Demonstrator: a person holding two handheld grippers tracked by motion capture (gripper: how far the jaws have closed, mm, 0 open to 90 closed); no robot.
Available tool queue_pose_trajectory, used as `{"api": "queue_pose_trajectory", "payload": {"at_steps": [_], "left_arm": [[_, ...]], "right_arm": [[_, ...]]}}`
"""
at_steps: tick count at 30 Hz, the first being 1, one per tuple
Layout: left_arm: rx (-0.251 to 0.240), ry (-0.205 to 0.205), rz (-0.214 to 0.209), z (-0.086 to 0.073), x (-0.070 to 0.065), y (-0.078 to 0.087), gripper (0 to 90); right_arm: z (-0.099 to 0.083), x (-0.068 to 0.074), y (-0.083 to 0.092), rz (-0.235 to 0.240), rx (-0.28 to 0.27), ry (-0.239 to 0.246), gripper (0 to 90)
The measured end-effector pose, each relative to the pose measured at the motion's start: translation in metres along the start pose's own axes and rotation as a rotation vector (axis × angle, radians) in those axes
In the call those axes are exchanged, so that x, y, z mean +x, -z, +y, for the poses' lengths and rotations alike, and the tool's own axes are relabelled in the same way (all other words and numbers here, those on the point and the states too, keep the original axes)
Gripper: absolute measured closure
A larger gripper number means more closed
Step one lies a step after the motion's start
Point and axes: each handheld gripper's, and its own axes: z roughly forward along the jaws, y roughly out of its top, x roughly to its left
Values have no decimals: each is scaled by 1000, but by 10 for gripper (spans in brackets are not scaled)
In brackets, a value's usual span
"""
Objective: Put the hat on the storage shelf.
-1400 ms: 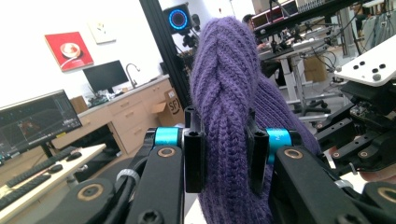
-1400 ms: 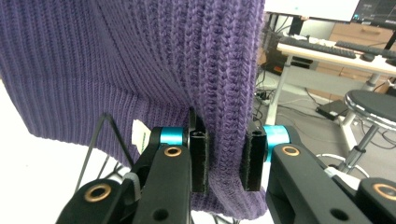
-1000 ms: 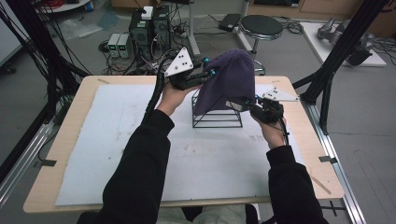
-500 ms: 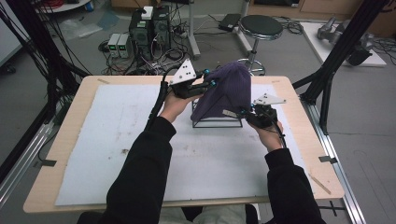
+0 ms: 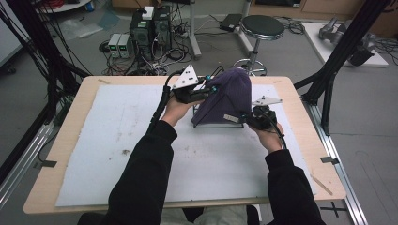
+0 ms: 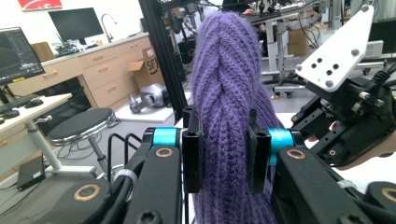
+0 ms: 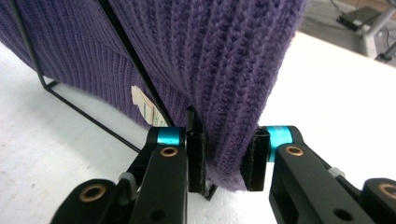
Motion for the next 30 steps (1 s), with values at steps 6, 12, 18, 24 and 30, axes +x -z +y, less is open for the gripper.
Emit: {"api": "queue_pose_trajectory", "payload": {"at_steps": [6, 12, 18, 24, 30], "left_arm": [[48, 23, 14, -6, -3, -4, 724], [65, 51, 17, -10, -7, -3, 724], [67, 50, 22, -9, -9, -2, 722], [59, 97, 31, -9, -7, -1, 588], [34, 142, 52, -7, -4, 3, 391]], "right_arm": [[-4, 0, -8, 3, 66, -19, 751], [-6, -4, -13, 12, 85, -50, 741], [-6, -4, -11, 13, 76, -37, 667], [-8, -11, -6, 28, 90, -93, 437], [-5, -6, 0, 18, 66, -65, 288]]}}
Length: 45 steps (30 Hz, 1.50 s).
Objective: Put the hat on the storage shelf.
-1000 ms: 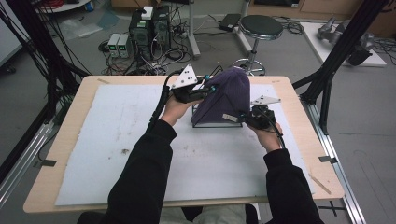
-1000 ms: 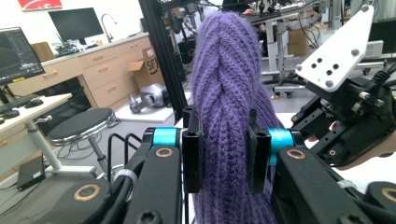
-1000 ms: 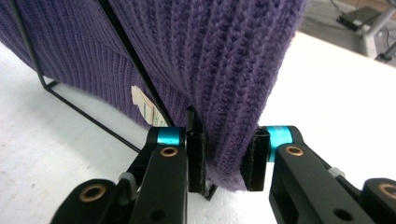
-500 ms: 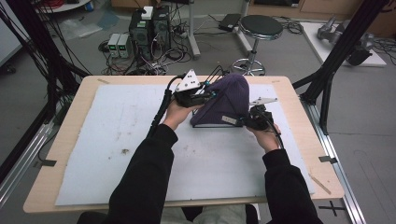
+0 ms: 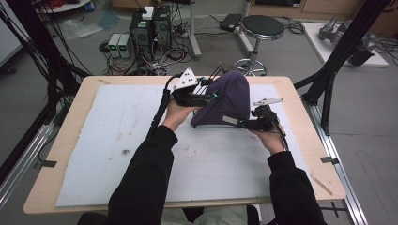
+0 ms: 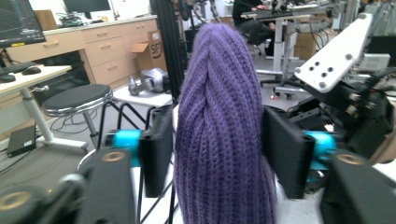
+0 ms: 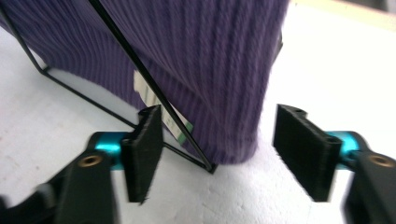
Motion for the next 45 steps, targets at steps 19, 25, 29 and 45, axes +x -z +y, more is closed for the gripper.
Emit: {"api": "queue_pose_trajectory", "payload": {"at_steps": [19, 25, 29, 45], "left_arm": [[-21, 1, 117, 9, -5, 37, 218], [5, -14, 176, 14, -10, 56, 219], [9, -33, 202, 15, -9, 71, 219], [7, -79, 293, 11, -19, 138, 215]], "right_arm": [[3, 2, 27, -84, -97, -33, 115], [1, 2, 39, -114, -107, -40, 115], [-1, -1, 46, -134, -119, -49, 115], [-5, 5, 78, -227, -207, -56, 115]]}}
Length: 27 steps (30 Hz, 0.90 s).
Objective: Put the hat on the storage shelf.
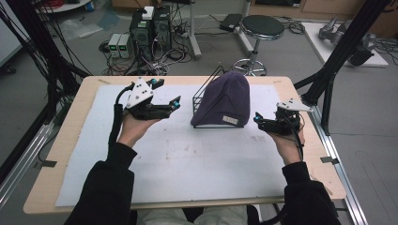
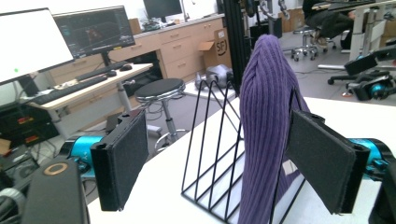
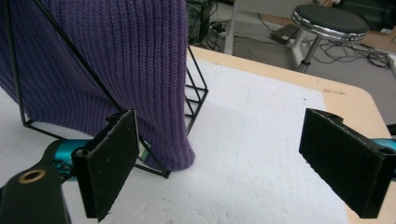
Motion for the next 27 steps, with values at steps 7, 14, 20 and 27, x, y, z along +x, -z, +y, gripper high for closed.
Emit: {"api": "queue_pose_trajectory", "payload": {"at_steps": [7, 14, 20, 27], "left_arm": [[-3, 10, 42, -7, 3, 23, 209], [-22, 15, 98, -20, 1, 42, 206], [-22, 32, 130, -31, 2, 60, 206], [2, 68, 184, -51, 4, 82, 206]], "right_arm": [[-11, -5, 9, -15, -20, -21, 115], [-23, -9, 16, -39, -53, -42, 115], [-34, -11, 24, -57, -77, -44, 115], [-46, -13, 30, -62, -110, -58, 115]]}}
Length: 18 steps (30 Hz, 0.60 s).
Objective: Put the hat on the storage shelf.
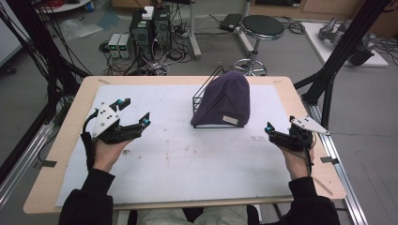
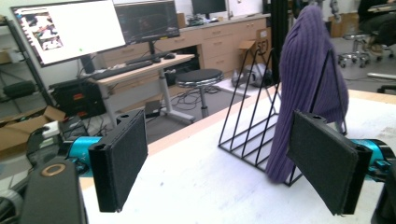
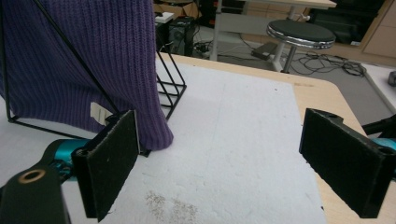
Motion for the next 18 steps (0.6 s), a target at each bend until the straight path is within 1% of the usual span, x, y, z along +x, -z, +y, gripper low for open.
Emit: {"api": "queue_pose_trajectory", "payload": {"at_steps": [3, 5, 6, 7, 9, 11, 14, 15, 16, 18], "left_arm": [[7, 17, 17, -6, 2, 7, 204], [-4, 20, 28, -8, 3, 12, 197], [-11, 21, 28, -8, 3, 14, 198], [-16, 23, 32, -9, 3, 16, 200], [-19, 33, 35, -9, 3, 19, 199], [-21, 33, 42, -10, 2, 23, 199], [-21, 45, 49, -12, 2, 27, 199], [-19, 46, 61, -13, 2, 29, 199], [-18, 37, 68, -14, 2, 31, 199], [-17, 43, 89, -18, 2, 36, 201]], "right_arm": [[-4, -2, 4, -19, -18, -8, 115], [-7, -3, 6, -25, -29, -15, 115], [-9, -4, 7, -33, -37, -23, 115], [-10, -5, 8, -38, -40, -20, 115], [-13, -6, 9, -41, -54, -30, 115], [-16, -6, 11, -55, -62, -38, 115], [-22, -7, 14, -66, -76, -51, 115], [-24, -8, 14, -76, -81, -50, 115], [-27, -7, 15, -82, -86, -52, 115], [-31, -7, 16, -91, -95, -57, 115]]}}
